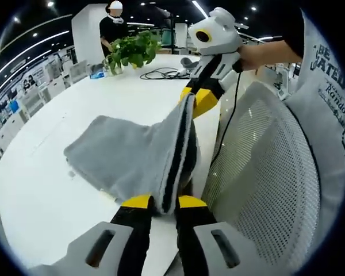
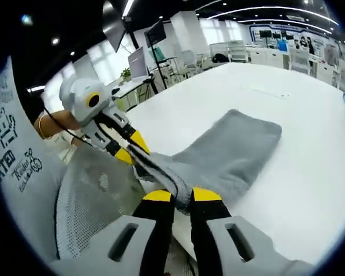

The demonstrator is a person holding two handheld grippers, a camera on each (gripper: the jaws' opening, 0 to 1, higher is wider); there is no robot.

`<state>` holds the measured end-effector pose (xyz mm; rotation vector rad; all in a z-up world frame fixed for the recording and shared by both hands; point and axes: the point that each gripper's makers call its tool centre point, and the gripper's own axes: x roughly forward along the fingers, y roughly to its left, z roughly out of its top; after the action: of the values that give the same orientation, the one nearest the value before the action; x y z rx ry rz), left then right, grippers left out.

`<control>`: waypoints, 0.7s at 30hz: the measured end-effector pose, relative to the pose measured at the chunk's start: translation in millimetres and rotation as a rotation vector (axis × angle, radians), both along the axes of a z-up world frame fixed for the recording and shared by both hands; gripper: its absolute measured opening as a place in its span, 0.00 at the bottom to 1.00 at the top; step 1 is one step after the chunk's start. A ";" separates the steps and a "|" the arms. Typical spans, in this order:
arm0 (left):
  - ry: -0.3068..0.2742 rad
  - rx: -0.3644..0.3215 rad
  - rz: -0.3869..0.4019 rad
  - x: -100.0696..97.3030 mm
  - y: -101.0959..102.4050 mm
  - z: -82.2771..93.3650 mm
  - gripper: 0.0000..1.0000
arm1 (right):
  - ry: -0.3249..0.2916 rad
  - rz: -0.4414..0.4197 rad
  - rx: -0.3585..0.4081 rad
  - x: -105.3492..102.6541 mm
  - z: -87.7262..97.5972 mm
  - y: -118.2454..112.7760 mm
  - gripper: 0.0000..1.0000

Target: Fold the towel on the table until its edges align and the towel forms a compact rectangular stack.

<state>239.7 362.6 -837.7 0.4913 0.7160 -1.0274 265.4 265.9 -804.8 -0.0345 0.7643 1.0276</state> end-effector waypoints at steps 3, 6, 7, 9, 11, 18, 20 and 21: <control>-0.002 0.033 0.006 -2.3 0.2 -5.9 0.29 | 0.013 -0.034 0.020 5.5 3.0 -0.1 0.08; 0.005 0.059 0.044 -0.6 1.8 -12.1 0.44 | 0.007 -0.047 0.032 7.7 6.7 0.9 0.08; 0.004 0.060 0.044 -0.5 1.7 -12.7 0.46 | 0.006 -0.048 0.033 8.1 7.1 1.0 0.08; 0.014 0.067 0.033 -2.1 0.8 -15.6 0.46 | 0.010 -0.055 0.041 8.9 8.3 1.6 0.08; 0.016 0.080 0.017 -3.8 -2.9 -18.0 0.48 | 0.012 -0.062 0.043 10.2 8.5 1.9 0.08; -0.009 0.107 -0.027 -6.5 -22.4 -22.7 0.57 | 0.003 -0.057 0.039 11.4 10.8 4.4 0.08; -0.024 0.138 -0.018 -3.5 -19.9 -25.5 0.49 | 0.004 -0.056 0.038 11.2 10.4 4.3 0.08; -0.032 0.160 -0.025 -2.7 -17.6 -26.7 0.45 | 0.005 -0.055 0.038 11.0 10.2 4.2 0.08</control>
<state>237.0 345.0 -864.5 0.6554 0.7688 -0.9874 276.3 270.1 -794.6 0.0218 0.7461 0.9898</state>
